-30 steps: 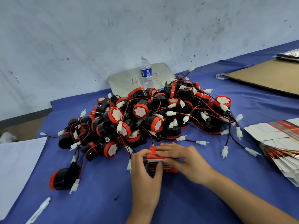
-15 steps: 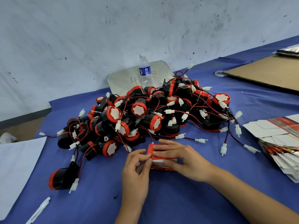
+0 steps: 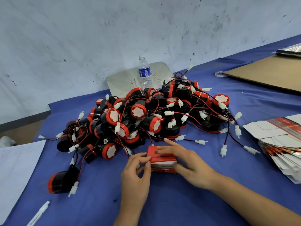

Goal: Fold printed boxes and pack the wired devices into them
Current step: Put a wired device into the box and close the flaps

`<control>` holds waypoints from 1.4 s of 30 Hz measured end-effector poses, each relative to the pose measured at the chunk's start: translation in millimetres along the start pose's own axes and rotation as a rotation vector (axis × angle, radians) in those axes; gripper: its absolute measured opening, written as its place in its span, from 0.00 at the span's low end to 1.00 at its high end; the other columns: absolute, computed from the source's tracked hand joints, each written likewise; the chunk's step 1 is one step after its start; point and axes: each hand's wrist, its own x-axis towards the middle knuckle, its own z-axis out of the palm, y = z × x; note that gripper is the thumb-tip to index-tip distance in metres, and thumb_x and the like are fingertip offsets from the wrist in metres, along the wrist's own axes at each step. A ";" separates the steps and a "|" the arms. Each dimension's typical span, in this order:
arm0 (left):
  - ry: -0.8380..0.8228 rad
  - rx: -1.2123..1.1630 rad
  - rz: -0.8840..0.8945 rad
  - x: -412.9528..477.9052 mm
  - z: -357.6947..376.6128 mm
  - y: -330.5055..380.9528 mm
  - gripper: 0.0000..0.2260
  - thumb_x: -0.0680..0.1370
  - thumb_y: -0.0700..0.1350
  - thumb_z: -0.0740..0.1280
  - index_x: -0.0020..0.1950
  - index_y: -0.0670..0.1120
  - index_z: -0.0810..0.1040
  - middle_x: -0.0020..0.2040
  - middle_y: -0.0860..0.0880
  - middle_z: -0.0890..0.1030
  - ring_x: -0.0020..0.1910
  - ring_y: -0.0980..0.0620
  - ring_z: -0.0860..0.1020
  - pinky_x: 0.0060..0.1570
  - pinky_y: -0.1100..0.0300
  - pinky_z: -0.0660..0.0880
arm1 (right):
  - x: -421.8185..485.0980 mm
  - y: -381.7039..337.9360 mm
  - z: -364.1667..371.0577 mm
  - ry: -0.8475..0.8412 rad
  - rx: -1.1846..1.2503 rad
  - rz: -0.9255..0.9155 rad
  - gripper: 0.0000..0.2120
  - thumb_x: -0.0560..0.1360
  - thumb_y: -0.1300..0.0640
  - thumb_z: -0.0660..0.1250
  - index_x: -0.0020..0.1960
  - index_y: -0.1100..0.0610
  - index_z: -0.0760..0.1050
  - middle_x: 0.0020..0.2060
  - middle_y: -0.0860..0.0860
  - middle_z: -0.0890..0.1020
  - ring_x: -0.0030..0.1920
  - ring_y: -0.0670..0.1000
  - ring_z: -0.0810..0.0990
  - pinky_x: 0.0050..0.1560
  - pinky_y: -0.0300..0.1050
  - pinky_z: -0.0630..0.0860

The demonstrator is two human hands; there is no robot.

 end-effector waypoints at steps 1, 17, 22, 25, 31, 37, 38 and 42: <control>-0.004 0.002 -0.004 0.1 0.0 -0.9 0.12 0.77 0.32 0.66 0.46 0.49 0.82 0.54 0.56 0.78 0.54 0.64 0.76 0.46 0.74 0.73 | -1.1 0.0 0.1 0.028 0.015 0.009 0.22 0.74 0.69 0.59 0.62 0.50 0.74 0.69 0.37 0.70 0.75 0.37 0.53 0.70 0.33 0.59; -0.114 0.258 0.175 -1.5 7.1 3.1 0.21 0.75 0.35 0.71 0.56 0.61 0.74 0.68 0.59 0.71 0.68 0.56 0.69 0.61 0.78 0.60 | 3.8 5.4 -4.6 0.071 0.250 0.112 0.15 0.78 0.68 0.64 0.55 0.51 0.81 0.62 0.40 0.77 0.70 0.36 0.65 0.66 0.34 0.68; -0.097 0.248 0.189 -1.8 8.9 1.7 0.21 0.75 0.35 0.70 0.54 0.62 0.74 0.67 0.59 0.72 0.72 0.57 0.65 0.62 0.79 0.59 | 6.5 6.2 -4.0 0.049 0.248 0.103 0.10 0.79 0.68 0.63 0.50 0.54 0.79 0.61 0.40 0.78 0.71 0.36 0.65 0.68 0.38 0.68; -0.077 0.247 0.216 -2.0 9.6 0.2 0.21 0.75 0.34 0.70 0.54 0.60 0.75 0.66 0.59 0.72 0.70 0.72 0.58 0.61 0.80 0.57 | 6.5 7.8 -0.6 0.074 0.261 0.094 0.08 0.79 0.69 0.62 0.48 0.59 0.76 0.60 0.44 0.79 0.70 0.36 0.66 0.68 0.41 0.69; -0.075 0.252 0.198 -1.6 10.5 -0.5 0.21 0.75 0.34 0.69 0.53 0.61 0.74 0.65 0.62 0.71 0.70 0.65 0.60 0.59 0.82 0.57 | 4.8 7.9 -0.1 0.181 0.088 0.047 0.06 0.76 0.68 0.66 0.48 0.58 0.78 0.59 0.39 0.77 0.65 0.36 0.71 0.62 0.37 0.73; -0.083 0.257 0.178 -1.6 10.5 0.2 0.21 0.76 0.36 0.69 0.52 0.63 0.73 0.65 0.64 0.70 0.71 0.63 0.61 0.60 0.81 0.58 | 4.9 9.9 -4.8 0.235 -0.076 -0.029 0.05 0.75 0.65 0.70 0.48 0.59 0.77 0.56 0.38 0.77 0.57 0.32 0.74 0.51 0.26 0.70; -0.089 0.258 0.174 -1.9 10.5 0.6 0.21 0.76 0.36 0.69 0.52 0.64 0.72 0.65 0.64 0.69 0.71 0.63 0.61 0.60 0.81 0.58 | 4.6 10.3 -5.4 0.238 -0.099 -0.038 0.04 0.75 0.65 0.70 0.48 0.59 0.77 0.55 0.38 0.77 0.56 0.31 0.74 0.51 0.26 0.70; -0.100 0.270 0.165 -3.0 10.1 2.2 0.20 0.77 0.36 0.68 0.52 0.63 0.72 0.66 0.64 0.69 0.71 0.61 0.61 0.61 0.81 0.58 | 4.2 9.0 -7.4 0.238 -0.195 -0.113 0.07 0.75 0.65 0.70 0.53 0.62 0.79 0.53 0.43 0.80 0.56 0.35 0.76 0.54 0.32 0.74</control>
